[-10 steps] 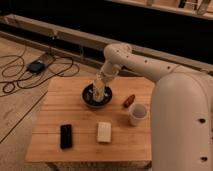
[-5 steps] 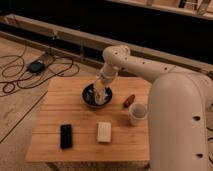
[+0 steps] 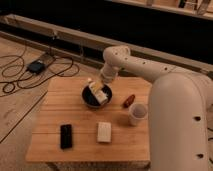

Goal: Place the bottle in the ceramic bowl

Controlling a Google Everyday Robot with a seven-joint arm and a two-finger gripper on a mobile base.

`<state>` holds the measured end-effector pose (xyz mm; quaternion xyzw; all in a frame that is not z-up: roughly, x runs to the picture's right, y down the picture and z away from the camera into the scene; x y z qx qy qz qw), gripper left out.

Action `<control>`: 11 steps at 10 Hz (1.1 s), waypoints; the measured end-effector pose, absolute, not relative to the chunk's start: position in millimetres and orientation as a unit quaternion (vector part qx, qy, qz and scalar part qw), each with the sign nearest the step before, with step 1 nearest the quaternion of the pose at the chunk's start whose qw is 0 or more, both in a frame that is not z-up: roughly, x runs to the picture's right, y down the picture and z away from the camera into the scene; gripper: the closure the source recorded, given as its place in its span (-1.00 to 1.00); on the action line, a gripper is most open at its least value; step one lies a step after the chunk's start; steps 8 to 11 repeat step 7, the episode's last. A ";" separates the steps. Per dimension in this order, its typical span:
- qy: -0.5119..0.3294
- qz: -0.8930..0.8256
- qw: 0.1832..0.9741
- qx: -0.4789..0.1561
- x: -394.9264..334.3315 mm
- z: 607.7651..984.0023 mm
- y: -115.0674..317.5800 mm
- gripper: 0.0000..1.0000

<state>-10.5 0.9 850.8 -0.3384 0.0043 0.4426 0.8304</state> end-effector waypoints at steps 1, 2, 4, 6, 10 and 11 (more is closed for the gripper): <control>0.004 0.448 0.828 -0.336 -8.6 849.3 0.0 -0.60; 0.005 0.456 0.825 -0.335 -5.3 847.1 1.2 -0.60; 0.006 0.464 0.821 -0.333 -1.3 845.0 1.9 -0.60; 0.006 0.462 0.822 -0.334 -4.0 844.9 2.0 -0.60; 0.005 0.462 0.822 -0.334 -4.3 844.7 1.9 -0.60; 0.005 0.462 0.822 -0.334 -4.3 844.7 1.9 -0.60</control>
